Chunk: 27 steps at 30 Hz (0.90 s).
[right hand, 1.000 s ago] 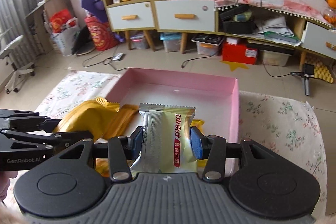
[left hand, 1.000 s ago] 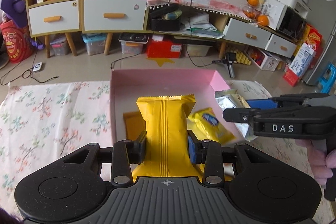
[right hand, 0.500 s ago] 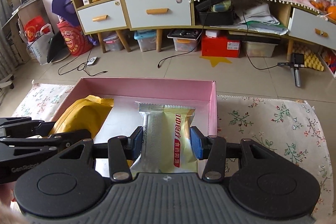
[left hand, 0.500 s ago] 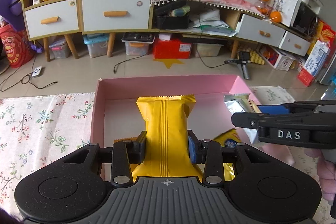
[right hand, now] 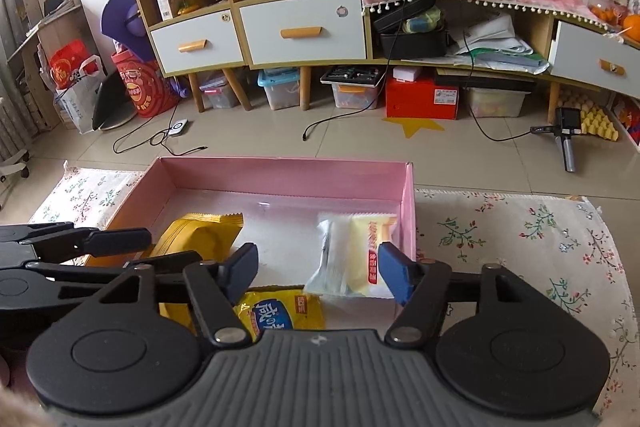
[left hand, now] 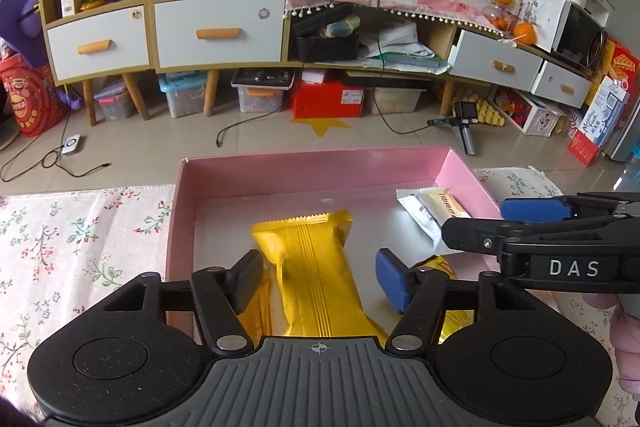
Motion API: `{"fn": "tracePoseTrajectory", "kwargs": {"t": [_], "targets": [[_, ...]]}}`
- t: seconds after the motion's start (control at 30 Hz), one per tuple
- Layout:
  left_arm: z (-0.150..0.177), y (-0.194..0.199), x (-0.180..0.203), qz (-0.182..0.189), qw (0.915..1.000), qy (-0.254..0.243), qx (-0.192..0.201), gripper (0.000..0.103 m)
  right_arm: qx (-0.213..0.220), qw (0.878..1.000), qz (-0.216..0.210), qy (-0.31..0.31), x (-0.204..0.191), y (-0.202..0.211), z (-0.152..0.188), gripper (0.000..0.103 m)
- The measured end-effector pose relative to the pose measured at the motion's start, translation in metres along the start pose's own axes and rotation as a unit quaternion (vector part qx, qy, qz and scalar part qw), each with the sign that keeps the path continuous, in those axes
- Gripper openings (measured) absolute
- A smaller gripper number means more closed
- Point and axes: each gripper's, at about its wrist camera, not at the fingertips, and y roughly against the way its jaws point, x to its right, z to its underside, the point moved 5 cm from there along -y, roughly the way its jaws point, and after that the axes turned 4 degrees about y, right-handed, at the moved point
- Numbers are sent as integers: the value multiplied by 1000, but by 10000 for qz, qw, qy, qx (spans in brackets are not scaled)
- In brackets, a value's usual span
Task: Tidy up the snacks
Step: 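Open both tools to release the yellow and white packs into the box, then move both open tools back toward the remaining snack pile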
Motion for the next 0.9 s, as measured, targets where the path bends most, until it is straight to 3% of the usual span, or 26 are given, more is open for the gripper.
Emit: {"fn": "tracePoseTrajectory", "kwargs": {"t": [0.57,0.9], "targets": [[5,54,1,-87,9998,-32,172,83,97,9999,97,52,-9,38,3,84],[32,90,-2,5,9999,29,162,91,134,9999,44,65,-22,66,18,97]]}}
